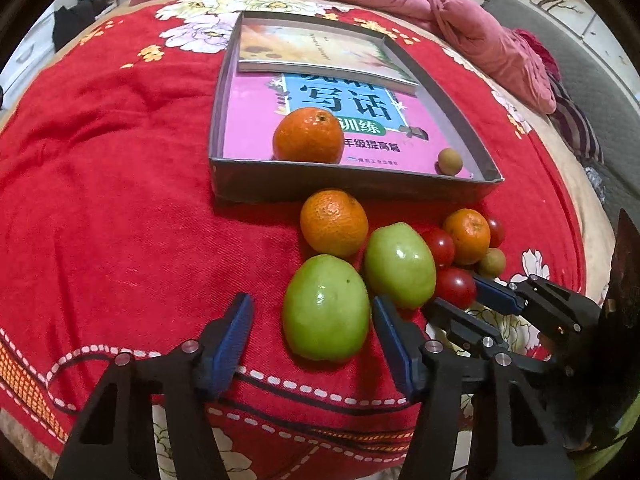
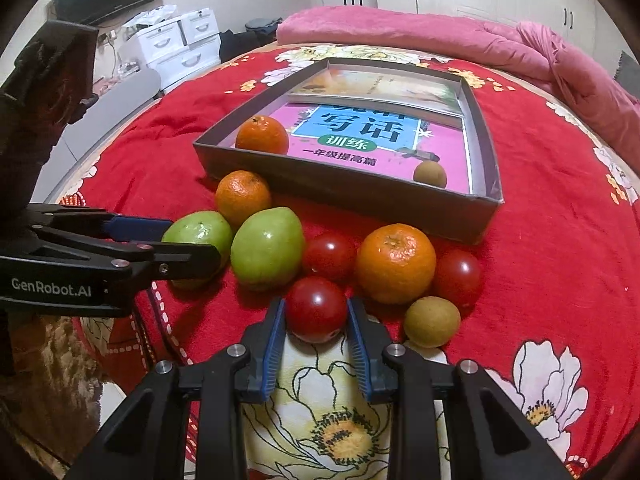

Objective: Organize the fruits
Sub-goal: 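Grasp the green pear-like fruit with the left tool while the right tool grasps a red cherry tomato, then lift and carry the green fruit and cherry tomato over the tray with both tools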

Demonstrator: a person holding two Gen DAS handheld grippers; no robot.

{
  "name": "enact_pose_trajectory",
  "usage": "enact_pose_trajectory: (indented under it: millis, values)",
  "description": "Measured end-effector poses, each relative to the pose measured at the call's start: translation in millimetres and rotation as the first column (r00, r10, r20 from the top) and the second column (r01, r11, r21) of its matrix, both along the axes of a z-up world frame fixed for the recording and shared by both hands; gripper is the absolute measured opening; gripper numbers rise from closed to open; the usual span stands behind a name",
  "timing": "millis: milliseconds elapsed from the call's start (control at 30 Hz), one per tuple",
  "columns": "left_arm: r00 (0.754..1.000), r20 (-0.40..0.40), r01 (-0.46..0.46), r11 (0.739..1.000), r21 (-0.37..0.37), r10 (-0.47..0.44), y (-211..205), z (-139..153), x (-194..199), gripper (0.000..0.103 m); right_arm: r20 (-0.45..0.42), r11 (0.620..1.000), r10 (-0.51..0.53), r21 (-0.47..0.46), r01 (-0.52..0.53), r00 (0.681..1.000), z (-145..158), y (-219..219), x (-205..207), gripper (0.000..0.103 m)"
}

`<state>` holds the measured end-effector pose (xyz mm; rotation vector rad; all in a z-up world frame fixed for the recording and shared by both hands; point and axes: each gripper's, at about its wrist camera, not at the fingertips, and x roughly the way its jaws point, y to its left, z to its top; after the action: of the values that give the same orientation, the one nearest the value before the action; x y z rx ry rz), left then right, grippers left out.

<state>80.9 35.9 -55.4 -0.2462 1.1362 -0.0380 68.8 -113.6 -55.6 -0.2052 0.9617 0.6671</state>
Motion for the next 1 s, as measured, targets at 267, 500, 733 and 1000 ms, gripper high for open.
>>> enact_pose_trajectory:
  millis: [267, 500, 733, 1000]
  values:
    - [0.999, -0.007, 0.04, 0.999, -0.027, -0.041, -5, -5, 3, 0.045, 0.012, 1.0, 0.007, 0.029, -0.008, 1.0, 7, -1, -2, 0.031]
    - [0.999, -0.008, 0.047, 0.999, -0.019, -0.047, -6, 0, -1, 0.045, 0.039, 0.999, 0.018, 0.033, -0.019, 0.999, 12, -1, -4, 0.031]
    - [0.999, -0.002, 0.043, 0.999, -0.033, -0.043, -4, 8, -5, 0.045, 0.079, 0.998, 0.023, 0.055, -0.027, 0.997, 21, -2, -7, 0.031]
    - [0.999, 0.027, 0.032, 0.999, -0.029, -0.031, -1, 21, -9, 0.045, 0.09, 0.997, 0.016, 0.079, -0.023, 0.996, 27, -5, -7, 0.031]
